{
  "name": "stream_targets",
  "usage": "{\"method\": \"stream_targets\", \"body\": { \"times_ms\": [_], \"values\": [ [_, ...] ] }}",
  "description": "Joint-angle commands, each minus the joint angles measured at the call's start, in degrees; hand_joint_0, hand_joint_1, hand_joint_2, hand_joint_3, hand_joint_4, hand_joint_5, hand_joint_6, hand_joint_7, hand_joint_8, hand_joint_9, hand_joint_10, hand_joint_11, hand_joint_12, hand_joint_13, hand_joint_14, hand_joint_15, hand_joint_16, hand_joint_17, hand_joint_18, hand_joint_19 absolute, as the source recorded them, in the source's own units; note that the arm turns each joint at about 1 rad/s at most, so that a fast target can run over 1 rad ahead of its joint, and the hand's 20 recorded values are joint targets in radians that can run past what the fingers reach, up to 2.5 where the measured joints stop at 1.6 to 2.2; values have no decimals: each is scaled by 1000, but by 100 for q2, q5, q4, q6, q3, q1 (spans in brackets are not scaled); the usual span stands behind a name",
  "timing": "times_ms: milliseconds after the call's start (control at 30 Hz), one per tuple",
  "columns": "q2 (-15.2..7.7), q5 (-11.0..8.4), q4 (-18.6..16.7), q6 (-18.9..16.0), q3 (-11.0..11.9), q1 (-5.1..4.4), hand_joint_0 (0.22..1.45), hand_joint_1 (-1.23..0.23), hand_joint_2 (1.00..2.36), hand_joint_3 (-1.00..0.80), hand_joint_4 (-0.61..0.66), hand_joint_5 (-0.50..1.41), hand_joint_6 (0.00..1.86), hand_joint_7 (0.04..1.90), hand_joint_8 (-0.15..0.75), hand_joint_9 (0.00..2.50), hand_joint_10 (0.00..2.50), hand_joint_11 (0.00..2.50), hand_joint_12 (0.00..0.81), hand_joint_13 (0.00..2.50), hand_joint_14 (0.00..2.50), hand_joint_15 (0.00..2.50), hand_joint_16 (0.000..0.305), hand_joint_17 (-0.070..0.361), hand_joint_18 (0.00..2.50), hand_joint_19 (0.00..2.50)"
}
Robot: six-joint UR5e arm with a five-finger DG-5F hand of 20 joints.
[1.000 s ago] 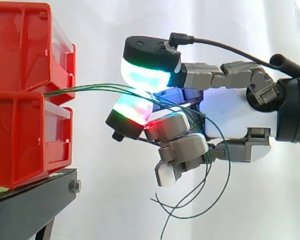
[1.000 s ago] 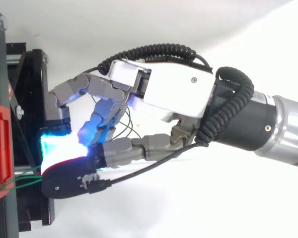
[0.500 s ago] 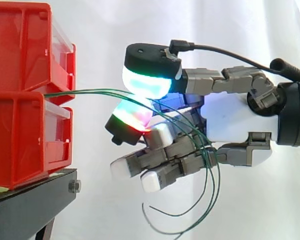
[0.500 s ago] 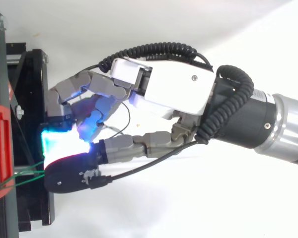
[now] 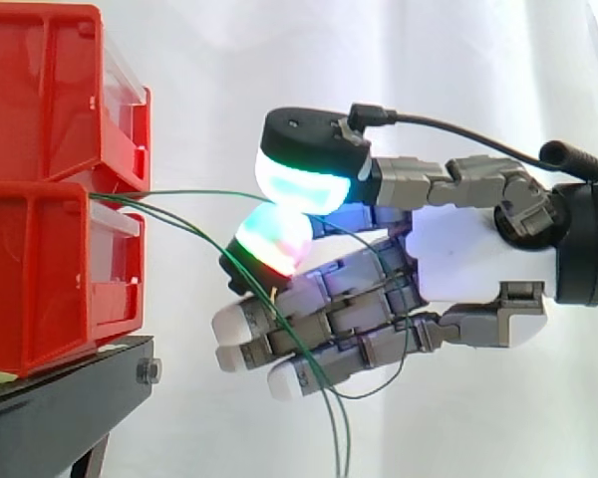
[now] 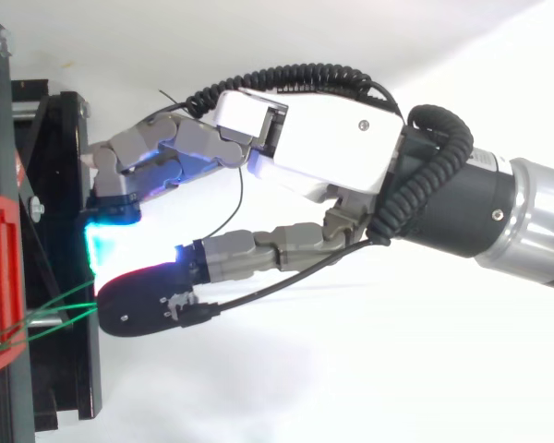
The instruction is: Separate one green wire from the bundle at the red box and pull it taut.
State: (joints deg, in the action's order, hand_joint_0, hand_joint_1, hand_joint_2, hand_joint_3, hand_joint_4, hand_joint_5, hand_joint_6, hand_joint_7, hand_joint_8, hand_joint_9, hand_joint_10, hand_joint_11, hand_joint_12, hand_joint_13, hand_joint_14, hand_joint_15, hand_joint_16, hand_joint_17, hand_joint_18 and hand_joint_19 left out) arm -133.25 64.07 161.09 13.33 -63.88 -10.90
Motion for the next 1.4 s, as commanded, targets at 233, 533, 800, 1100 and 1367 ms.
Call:
{"method": "stream_targets", "body": {
  "times_ms": [233,533,800,1100,1367],
  "values": [
    [0,18,265,-191,-450,-9,598,-756,1024,-73,28,-150,872,1279,247,628,7,273,320,311,2,28,48,108,419,154],
    [0,18,-201,-270,-485,-35,598,-752,1024,-74,32,-151,872,1282,258,647,8,316,333,339,2,54,49,110,441,188],
    [0,9,-174,-226,-485,-70,597,-751,1025,-70,35,-151,875,1276,263,661,9,331,336,358,2,69,50,112,456,204],
    [-8,0,-174,-226,-494,-70,598,-750,1025,-69,35,-151,876,1273,267,667,9,340,338,372,1,79,50,112,464,201],
    [-8,0,-174,-226,-494,-70,598,-749,1025,-65,35,-151,877,1271,269,680,9,351,342,383,3,88,50,113,475,217]
  ]
}}
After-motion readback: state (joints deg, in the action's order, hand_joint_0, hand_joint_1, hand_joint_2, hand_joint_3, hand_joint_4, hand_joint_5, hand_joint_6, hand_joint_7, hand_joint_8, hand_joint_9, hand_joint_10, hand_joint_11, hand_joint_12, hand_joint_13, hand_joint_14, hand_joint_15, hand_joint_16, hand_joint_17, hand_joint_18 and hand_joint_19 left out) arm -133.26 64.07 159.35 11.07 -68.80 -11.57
